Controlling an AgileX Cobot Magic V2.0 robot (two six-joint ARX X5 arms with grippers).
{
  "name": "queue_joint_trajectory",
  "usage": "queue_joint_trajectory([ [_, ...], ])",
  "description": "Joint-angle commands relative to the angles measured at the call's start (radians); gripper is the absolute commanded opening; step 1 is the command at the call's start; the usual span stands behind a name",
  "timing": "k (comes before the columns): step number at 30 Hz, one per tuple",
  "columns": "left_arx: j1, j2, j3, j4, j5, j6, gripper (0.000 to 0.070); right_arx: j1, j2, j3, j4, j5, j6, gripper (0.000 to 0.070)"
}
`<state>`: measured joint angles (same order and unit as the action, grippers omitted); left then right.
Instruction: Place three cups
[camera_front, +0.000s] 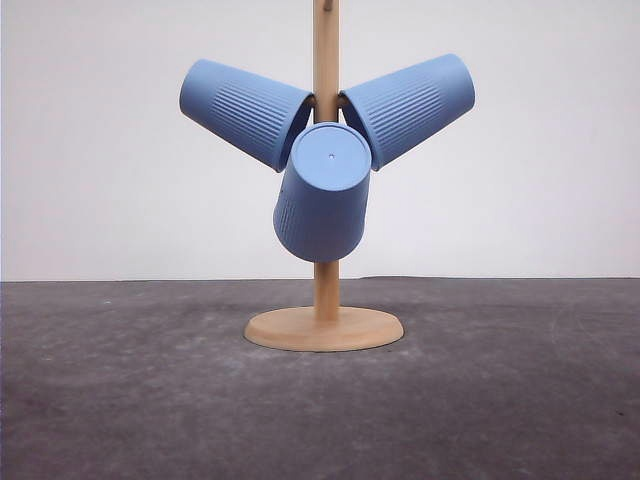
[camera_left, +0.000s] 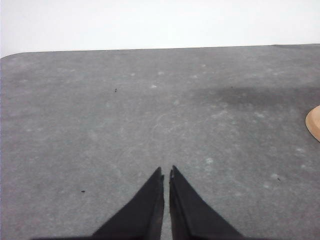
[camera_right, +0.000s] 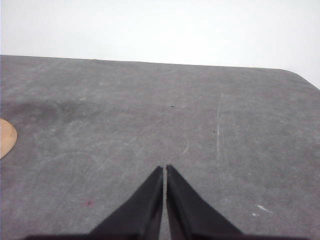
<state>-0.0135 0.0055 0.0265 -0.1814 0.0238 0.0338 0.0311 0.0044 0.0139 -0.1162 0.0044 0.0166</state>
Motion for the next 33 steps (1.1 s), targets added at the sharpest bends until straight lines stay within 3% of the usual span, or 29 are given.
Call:
queue_joint_trajectory([
  [1, 0.000, -0.001, -0.013, -0.005, -0.002, 0.000, 0.0000, 0.001, -0.001, -0.002, 0.011, 0.003, 0.009, 0.0009],
  [33, 0.000, -0.001, -0.013, -0.005, -0.002, 0.000, 0.0000, 0.000, -0.001, -0.002, 0.011, 0.003, 0.009, 0.0009],
])
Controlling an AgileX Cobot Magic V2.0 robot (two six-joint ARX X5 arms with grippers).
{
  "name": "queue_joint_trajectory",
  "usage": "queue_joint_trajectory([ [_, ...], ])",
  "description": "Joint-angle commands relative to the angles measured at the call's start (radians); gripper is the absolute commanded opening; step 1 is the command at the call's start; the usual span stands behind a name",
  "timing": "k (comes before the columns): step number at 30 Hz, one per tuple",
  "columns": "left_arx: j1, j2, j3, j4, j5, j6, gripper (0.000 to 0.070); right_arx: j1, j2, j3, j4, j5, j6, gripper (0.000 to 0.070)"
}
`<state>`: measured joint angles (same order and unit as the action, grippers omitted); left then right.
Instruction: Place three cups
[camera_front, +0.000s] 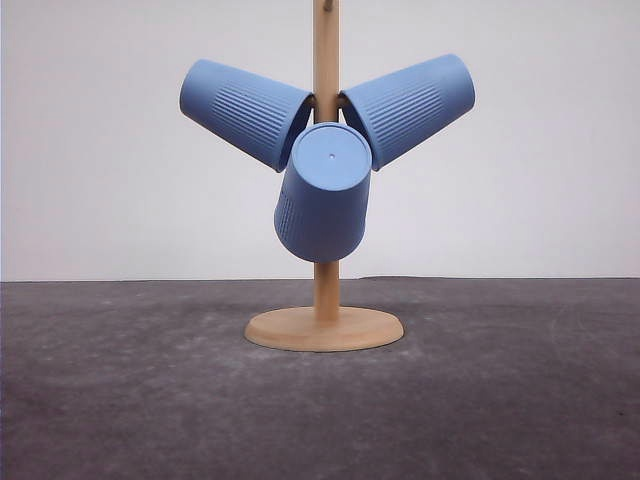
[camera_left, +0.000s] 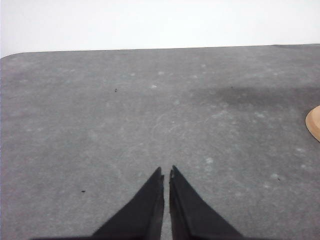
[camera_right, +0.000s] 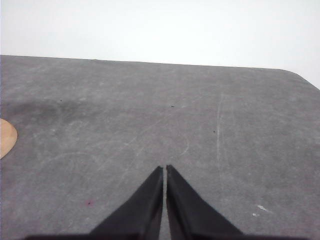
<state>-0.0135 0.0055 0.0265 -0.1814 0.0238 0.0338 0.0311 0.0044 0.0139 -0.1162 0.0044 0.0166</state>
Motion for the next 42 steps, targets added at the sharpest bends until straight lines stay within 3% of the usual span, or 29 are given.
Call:
queue_joint_trajectory([
  [1, 0.000, -0.001, -0.013, -0.005, -0.002, 0.000, 0.0000, 0.000, -0.001, -0.002, 0.011, 0.004, 0.009, 0.0009],
  [42, 0.000, -0.001, -0.013, -0.005, -0.002, 0.000, 0.0000, 0.001, -0.001, -0.002, 0.011, 0.004, 0.009, 0.0008],
])
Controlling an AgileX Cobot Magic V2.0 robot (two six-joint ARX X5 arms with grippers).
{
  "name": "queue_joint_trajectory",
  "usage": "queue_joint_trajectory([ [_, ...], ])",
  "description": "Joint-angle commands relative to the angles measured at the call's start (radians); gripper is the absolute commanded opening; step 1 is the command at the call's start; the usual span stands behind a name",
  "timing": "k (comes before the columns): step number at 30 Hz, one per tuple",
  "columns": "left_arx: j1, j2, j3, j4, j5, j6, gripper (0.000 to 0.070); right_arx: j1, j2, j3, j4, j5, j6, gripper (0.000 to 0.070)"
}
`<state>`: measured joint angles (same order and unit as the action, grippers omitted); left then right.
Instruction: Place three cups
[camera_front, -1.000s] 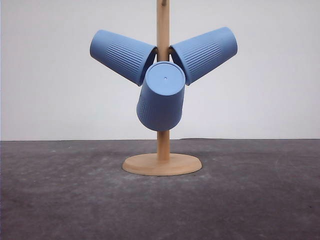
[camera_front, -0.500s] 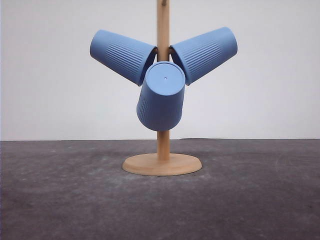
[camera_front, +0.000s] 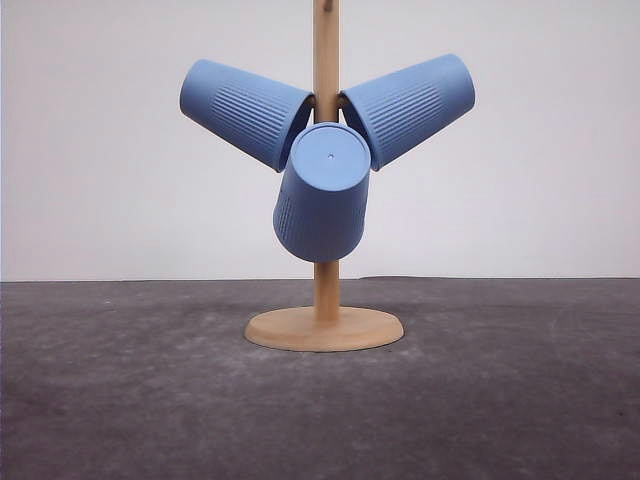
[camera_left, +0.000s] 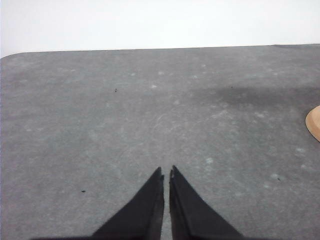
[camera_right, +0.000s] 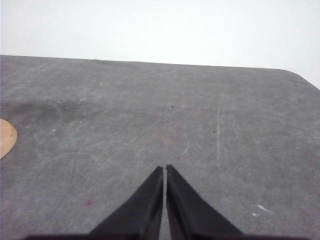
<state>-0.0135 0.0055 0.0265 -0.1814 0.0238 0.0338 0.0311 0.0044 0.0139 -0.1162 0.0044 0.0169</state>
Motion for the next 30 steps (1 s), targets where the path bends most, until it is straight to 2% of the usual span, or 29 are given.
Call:
queue_joint_trajectory([
  [1, 0.000, -0.001, -0.013, -0.005, -0.002, 0.000, 0.0000, 0.000, -0.001, -0.002, 0.011, 0.004, 0.009, 0.0008],
  [30, 0.000, -0.001, -0.013, -0.005, -0.001, 0.000, 0.0000, 0.000, -0.001, -0.002, 0.011, 0.004, 0.009, 0.0008],
])
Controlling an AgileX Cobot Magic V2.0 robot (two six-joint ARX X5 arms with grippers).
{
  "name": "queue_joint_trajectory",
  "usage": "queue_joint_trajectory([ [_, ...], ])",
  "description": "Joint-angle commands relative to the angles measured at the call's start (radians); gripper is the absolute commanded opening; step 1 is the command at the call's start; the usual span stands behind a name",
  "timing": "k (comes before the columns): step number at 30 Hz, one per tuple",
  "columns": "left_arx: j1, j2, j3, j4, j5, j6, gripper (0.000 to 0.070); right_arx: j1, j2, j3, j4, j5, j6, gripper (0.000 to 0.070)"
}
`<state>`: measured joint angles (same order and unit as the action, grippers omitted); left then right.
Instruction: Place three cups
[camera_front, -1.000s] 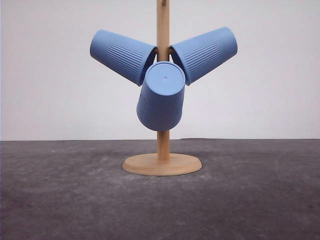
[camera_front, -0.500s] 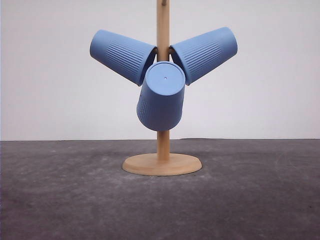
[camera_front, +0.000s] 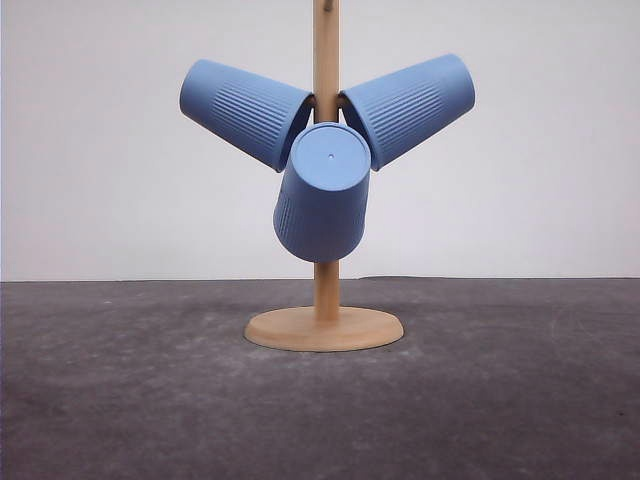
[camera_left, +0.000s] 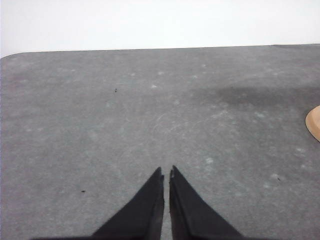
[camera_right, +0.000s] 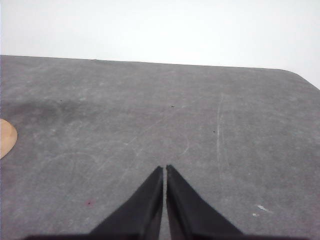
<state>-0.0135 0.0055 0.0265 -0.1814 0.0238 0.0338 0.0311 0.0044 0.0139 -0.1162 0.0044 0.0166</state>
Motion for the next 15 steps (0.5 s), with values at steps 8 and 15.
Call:
queue_joint_trajectory([
  [8, 0.000, -0.001, -0.013, -0.005, -0.002, 0.000, 0.0000, 0.000, -0.001, -0.002, 0.011, 0.004, 0.009, 0.0009],
  [15, 0.000, -0.001, -0.013, -0.005, -0.002, 0.000, 0.0000, 0.000, -0.001, -0.002, 0.011, 0.003, 0.009, 0.0008],
])
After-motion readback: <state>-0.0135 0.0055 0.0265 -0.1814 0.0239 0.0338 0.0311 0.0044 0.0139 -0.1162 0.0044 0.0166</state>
